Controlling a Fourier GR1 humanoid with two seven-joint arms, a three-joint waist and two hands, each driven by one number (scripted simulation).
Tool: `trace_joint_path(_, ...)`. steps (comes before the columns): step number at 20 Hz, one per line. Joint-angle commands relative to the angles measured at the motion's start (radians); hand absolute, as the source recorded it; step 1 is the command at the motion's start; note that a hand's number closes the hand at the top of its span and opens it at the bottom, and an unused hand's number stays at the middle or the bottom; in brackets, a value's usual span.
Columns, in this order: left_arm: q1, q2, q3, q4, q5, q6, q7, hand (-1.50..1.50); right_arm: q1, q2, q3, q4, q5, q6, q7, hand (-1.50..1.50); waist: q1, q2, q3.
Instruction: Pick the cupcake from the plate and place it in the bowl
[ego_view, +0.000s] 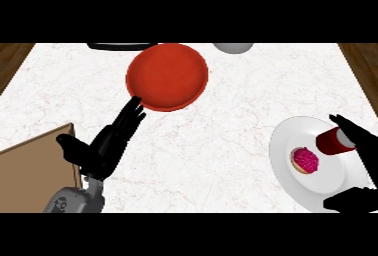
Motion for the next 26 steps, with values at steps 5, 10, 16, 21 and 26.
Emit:
trace_joint_path(5, -0.033, -0.006, 0.027, -0.001, -0.004, -0.010, 0.030, 0.00, -0.188, 0.160, 0.102, 0.119, 0.009, 0.175, 0.300, -1.50, -0.001, 0.001, 0.003)
trace_joint_path(10, -0.064, -0.009, 0.056, 0.001, 0.003, -0.021, 0.051, 0.00, -0.210, 0.214, 0.106, 0.220, 0.027, 0.220, 0.310, -1.50, -0.008, 0.000, 0.003)
trace_joint_path(16, 0.005, -0.011, 0.080, 0.053, -0.015, -0.061, -0.025, 0.00, -0.168, 0.239, 0.088, 0.172, 0.028, 0.281, 0.345, -1.50, -0.018, -0.002, 0.003)
trace_joint_path(21, 0.021, -0.040, 0.060, 0.052, -0.050, -0.071, -0.037, 0.00, -0.165, 0.281, 0.071, 0.311, 0.101, 0.281, 0.214, -1.50, -0.014, -0.001, 0.003)
trace_joint_path(26, 0.026, -0.031, 0.104, -0.021, -0.041, -0.069, 0.017, 0.00, -0.117, 0.324, 0.066, 0.343, 0.197, 0.277, 0.154, -1.50, -0.015, -0.002, 0.004)
